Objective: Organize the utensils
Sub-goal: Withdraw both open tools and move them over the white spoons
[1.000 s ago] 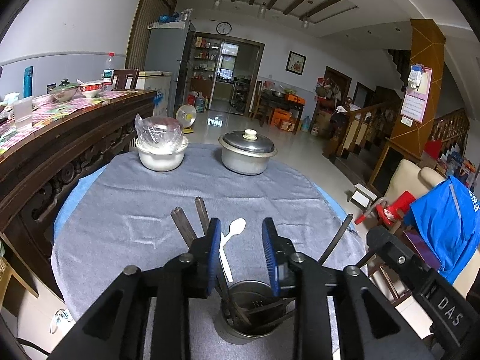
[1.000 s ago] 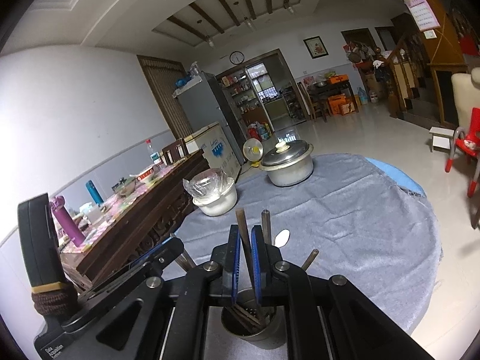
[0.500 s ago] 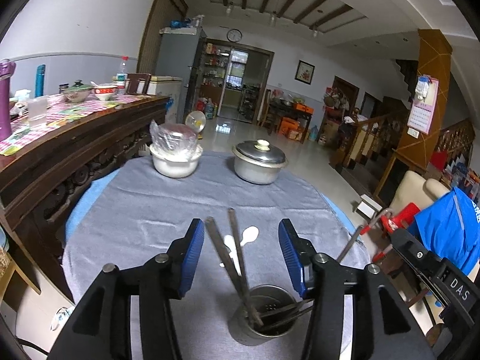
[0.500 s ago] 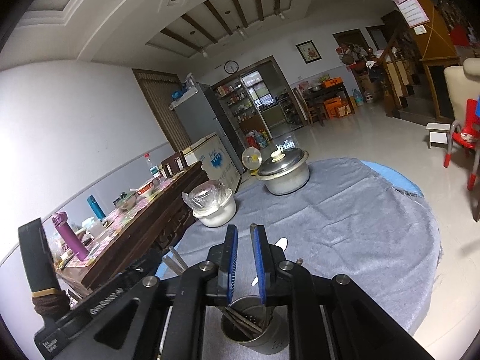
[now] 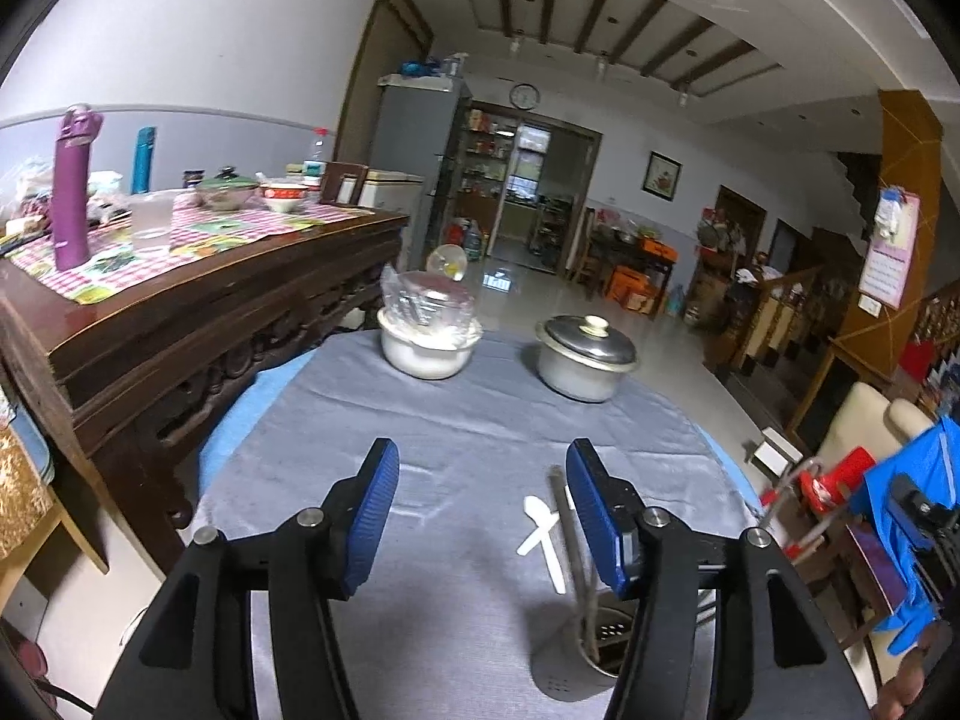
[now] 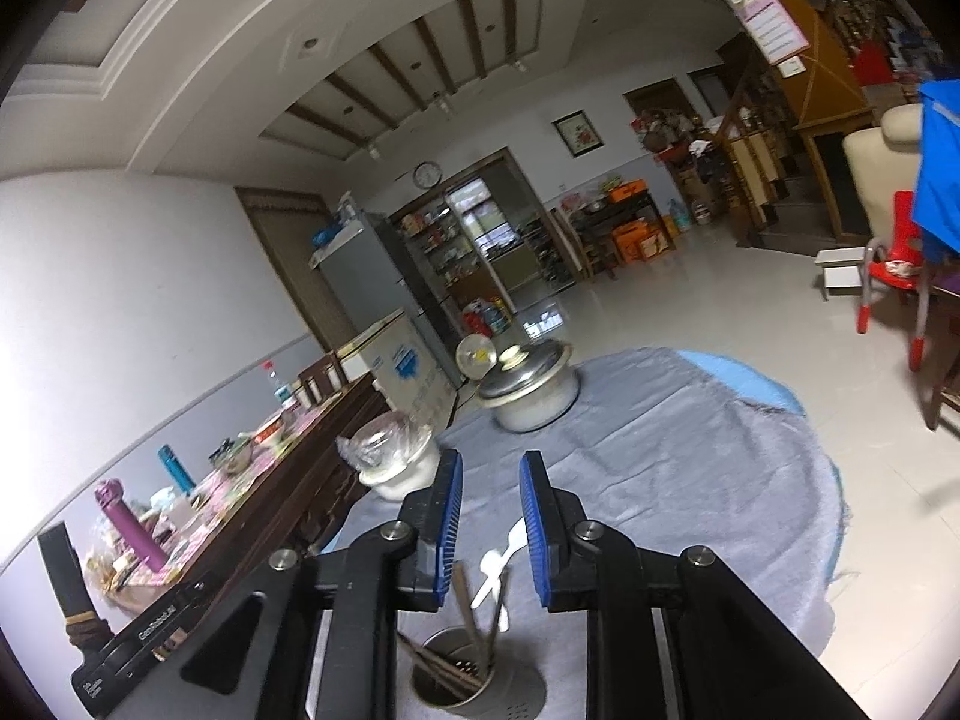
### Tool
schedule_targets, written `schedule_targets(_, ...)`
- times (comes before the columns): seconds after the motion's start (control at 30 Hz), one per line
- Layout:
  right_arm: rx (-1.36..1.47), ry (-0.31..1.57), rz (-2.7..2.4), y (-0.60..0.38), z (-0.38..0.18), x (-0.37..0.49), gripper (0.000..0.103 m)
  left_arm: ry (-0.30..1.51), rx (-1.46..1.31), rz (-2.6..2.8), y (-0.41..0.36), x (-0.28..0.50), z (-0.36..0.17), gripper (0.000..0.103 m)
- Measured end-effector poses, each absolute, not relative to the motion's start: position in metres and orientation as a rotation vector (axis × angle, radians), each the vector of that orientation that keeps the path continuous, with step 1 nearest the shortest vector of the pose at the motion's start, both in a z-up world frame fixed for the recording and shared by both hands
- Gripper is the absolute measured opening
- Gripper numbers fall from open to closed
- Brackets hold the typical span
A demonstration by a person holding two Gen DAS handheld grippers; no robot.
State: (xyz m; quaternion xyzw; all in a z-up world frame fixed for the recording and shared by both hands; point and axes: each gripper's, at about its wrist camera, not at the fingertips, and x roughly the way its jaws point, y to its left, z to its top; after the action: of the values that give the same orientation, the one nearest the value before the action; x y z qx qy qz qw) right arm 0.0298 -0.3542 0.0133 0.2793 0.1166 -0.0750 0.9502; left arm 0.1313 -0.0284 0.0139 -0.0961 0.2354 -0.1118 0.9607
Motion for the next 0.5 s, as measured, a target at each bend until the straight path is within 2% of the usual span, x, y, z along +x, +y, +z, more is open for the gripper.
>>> schedule_targets(0.5, 0.683, 0.299, -0.237, -0.398, -0.014, 0.025, 0.026, 0.603, -0.216, -0.127, 0.001, 0.156, -0.026, 0.062)
